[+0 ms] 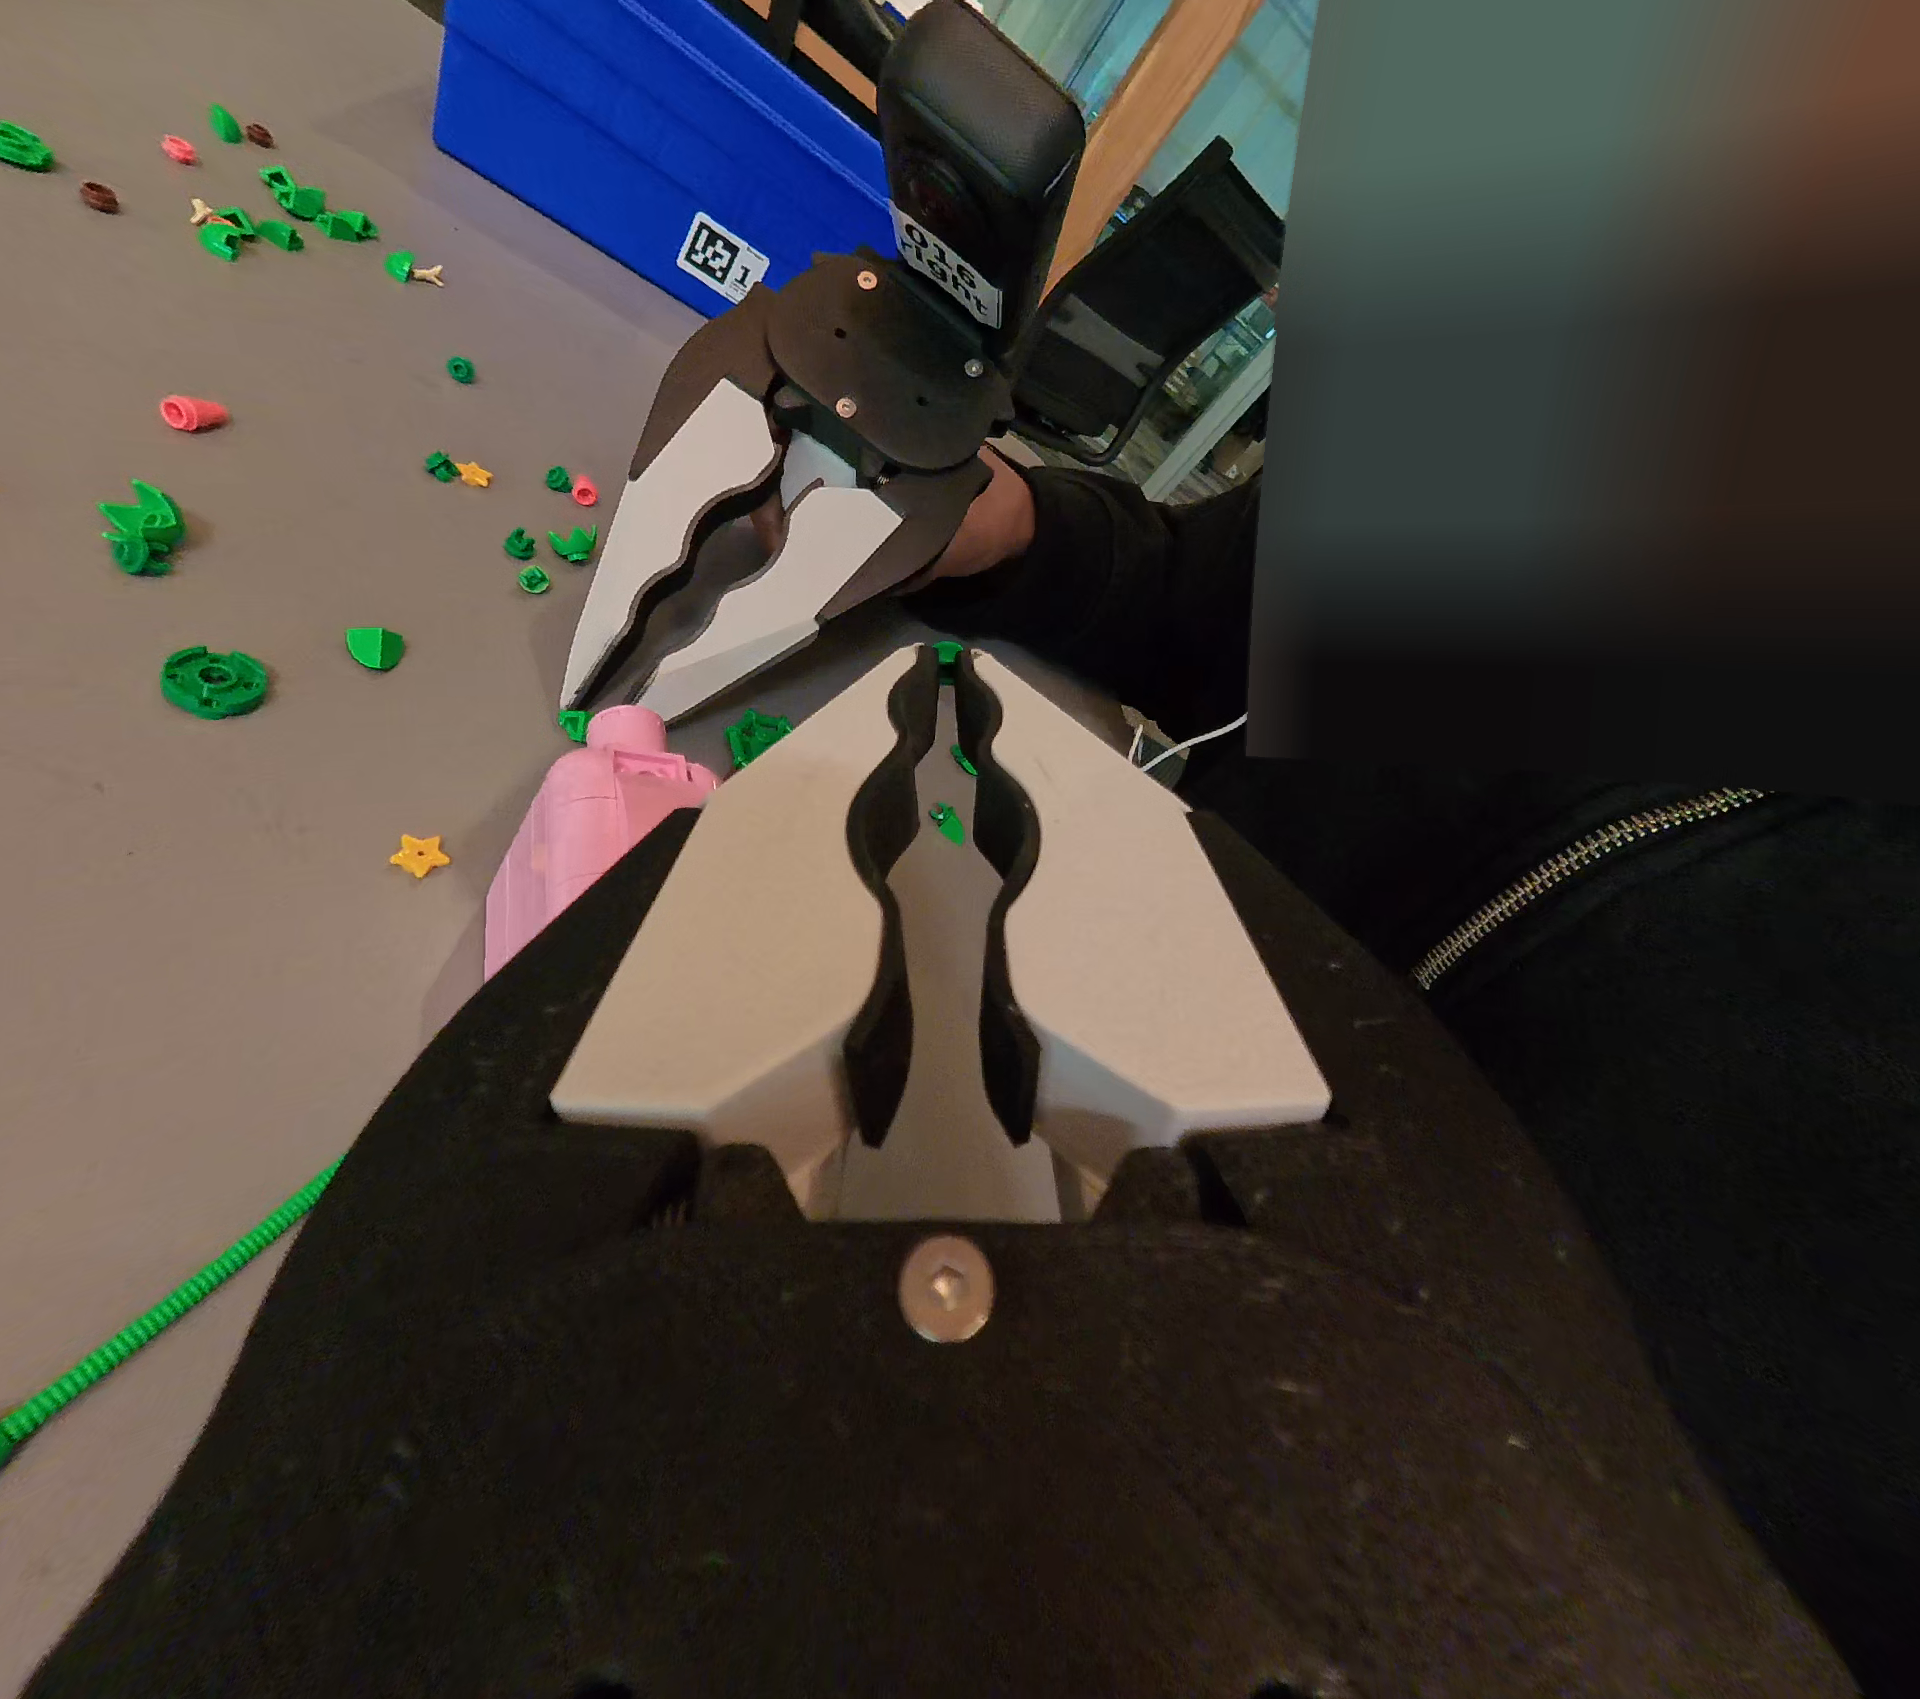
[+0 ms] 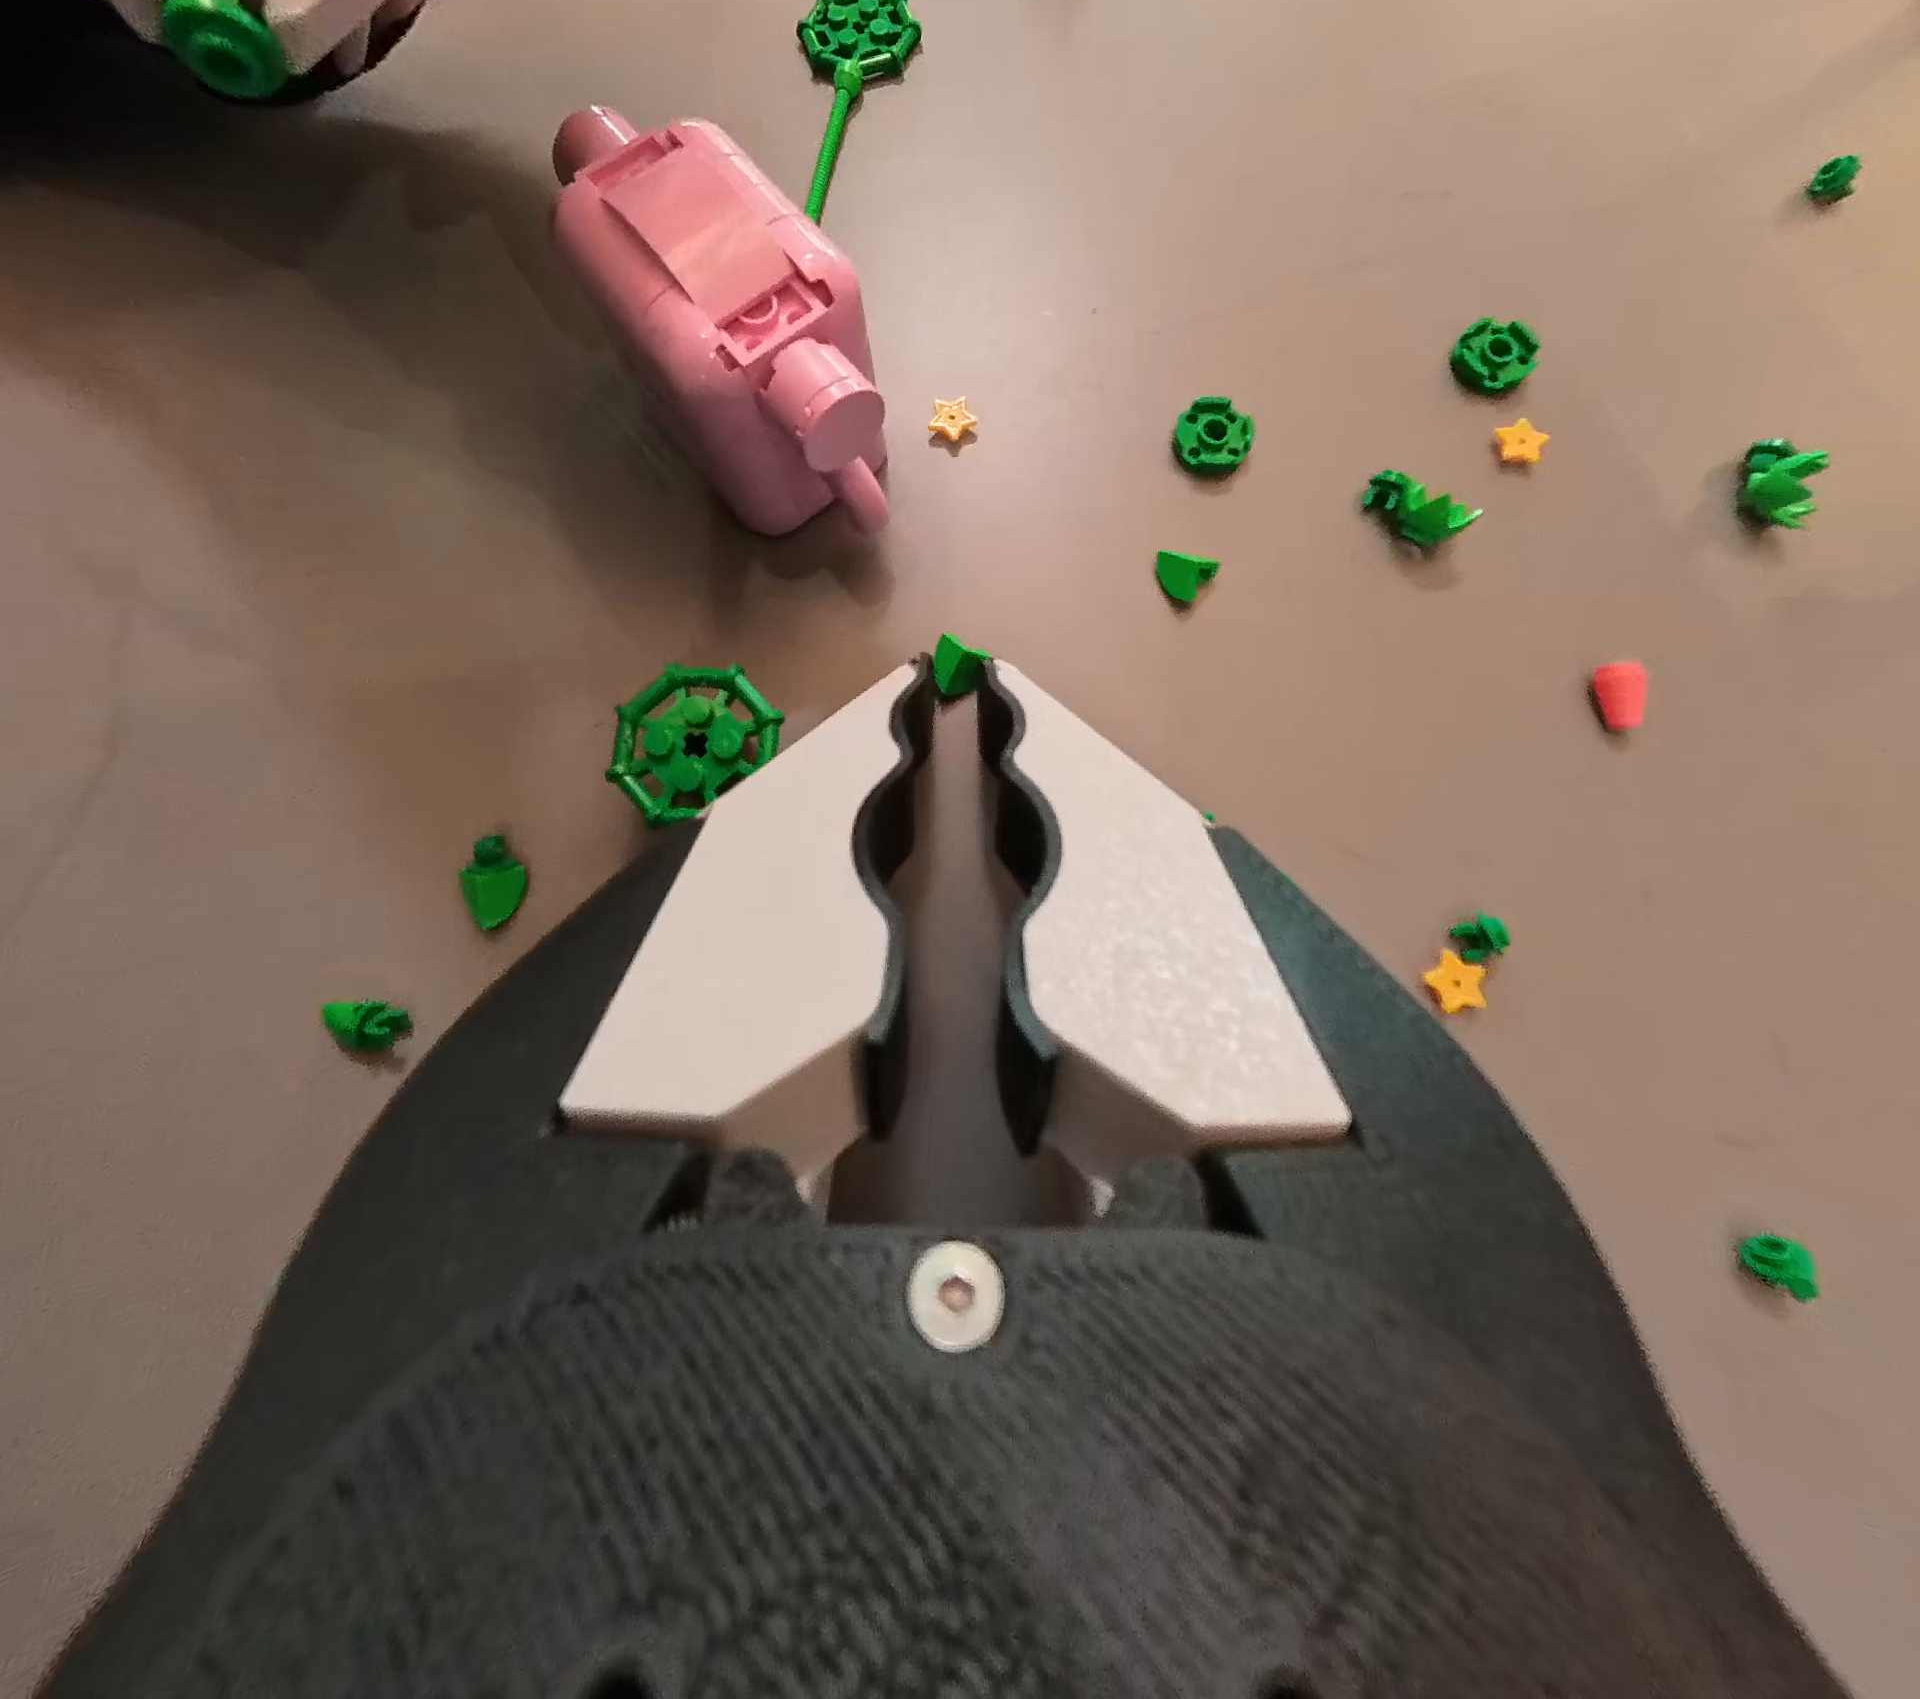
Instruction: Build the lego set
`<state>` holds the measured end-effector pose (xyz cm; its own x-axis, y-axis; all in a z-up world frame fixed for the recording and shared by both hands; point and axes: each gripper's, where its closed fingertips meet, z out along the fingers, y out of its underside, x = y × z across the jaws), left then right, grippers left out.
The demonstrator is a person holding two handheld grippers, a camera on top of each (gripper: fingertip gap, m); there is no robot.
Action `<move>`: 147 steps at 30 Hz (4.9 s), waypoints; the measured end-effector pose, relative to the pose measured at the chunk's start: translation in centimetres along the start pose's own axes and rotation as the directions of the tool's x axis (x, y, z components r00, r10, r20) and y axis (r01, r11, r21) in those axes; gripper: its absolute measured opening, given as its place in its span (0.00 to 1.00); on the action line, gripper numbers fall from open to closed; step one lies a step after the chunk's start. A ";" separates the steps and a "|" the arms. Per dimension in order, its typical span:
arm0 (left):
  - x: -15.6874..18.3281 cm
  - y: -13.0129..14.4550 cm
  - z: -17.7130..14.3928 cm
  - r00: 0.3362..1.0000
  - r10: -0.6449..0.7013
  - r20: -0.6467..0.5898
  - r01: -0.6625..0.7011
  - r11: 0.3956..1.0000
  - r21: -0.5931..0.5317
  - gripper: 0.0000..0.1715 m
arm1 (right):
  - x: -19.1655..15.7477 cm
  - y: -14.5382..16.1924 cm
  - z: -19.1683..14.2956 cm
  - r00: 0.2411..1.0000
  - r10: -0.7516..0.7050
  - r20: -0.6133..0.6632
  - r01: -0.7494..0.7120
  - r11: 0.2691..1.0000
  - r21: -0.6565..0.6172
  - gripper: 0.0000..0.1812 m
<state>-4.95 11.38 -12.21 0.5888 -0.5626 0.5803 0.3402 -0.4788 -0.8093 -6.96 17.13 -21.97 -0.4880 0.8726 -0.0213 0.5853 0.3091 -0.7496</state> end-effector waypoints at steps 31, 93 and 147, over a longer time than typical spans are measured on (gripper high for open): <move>0.1 0.0 0.1 1.000 0.003 -0.004 -0.003 1.000 0.000 0.00 | -0.2 -0.5 0.7 1.000 0.004 -0.014 -0.004 1.000 0.001 0.05; 1.1 4.6 2.4 0.988 0.156 -0.019 -0.155 0.951 -0.267 0.00 | -9.4 -3.9 -4.9 0.749 0.118 0.652 -0.256 0.959 0.120 0.03; 2.0 2.7 2.1 0.995 0.090 -0.053 -0.097 0.984 -0.150 0.00 | -8.7 -6.2 -6.0 0.669 0.155 0.727 -0.413 0.891 0.190 0.03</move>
<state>-1.34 10.41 -13.40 0.5770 -0.6384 0.5095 0.1681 -0.5176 -0.8389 -2.47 9.89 -13.13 -0.7066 0.3560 -0.6115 0.5998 -0.1571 -0.7846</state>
